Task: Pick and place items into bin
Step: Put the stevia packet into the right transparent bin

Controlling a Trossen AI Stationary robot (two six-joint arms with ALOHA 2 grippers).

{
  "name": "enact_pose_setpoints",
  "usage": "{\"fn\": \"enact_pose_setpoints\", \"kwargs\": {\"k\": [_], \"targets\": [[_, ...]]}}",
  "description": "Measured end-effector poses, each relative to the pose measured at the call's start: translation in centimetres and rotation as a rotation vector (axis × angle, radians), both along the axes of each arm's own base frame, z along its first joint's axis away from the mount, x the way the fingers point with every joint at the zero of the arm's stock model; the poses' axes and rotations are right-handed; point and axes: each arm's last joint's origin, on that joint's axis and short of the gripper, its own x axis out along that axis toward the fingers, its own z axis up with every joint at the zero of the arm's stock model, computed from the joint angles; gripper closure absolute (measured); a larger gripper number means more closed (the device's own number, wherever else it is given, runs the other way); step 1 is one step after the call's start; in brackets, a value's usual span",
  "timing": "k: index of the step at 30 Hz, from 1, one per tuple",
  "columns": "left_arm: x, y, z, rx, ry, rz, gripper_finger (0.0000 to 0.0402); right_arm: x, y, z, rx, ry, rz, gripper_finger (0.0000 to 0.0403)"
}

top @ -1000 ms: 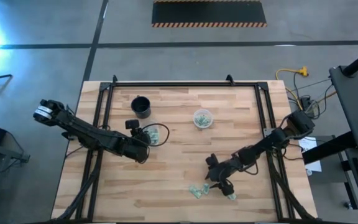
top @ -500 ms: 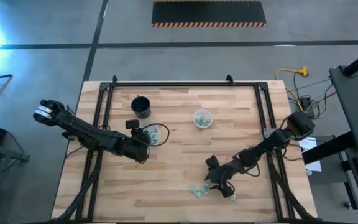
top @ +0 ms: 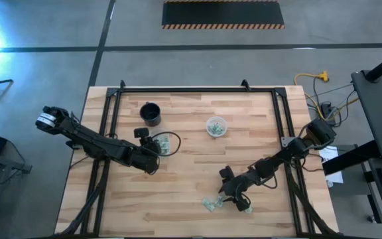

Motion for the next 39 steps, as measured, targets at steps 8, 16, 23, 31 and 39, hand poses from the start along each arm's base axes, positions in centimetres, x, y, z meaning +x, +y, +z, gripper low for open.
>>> {"fn": "enact_pose_setpoints", "kwargs": {"k": [8, 16, 23, 31, 39], "targets": [[0.0, 0.0, 0.0, 0.008, 0.007, -0.012, 0.0246, 0.1, 0.1, -0.3, 0.012, 0.001, -0.009, 0.0223], [0.0, 0.0, 0.1, 0.011, 0.007, -0.016, 0.0246, 0.9, 0.5, -1.1, -0.001, 0.032, -0.004, 0.0229], [0.0, 0.0, 0.2, 0.01, 0.006, -0.016, 0.0246, 0.8, 0.4, -1.0, -0.034, 0.021, 0.027, 0.0277], [0.1, 0.0, 0.1, 0.01, 0.007, -0.016, 0.0246, 0.5, 0.2, -0.5, -0.065, 0.026, 0.045, 0.0364], [0.1, -0.1, 0.2, 0.007, -0.002, -0.016, 0.0246, -0.3, -0.5, 2.0, -0.156, -0.015, 0.035, 0.0385]]}}
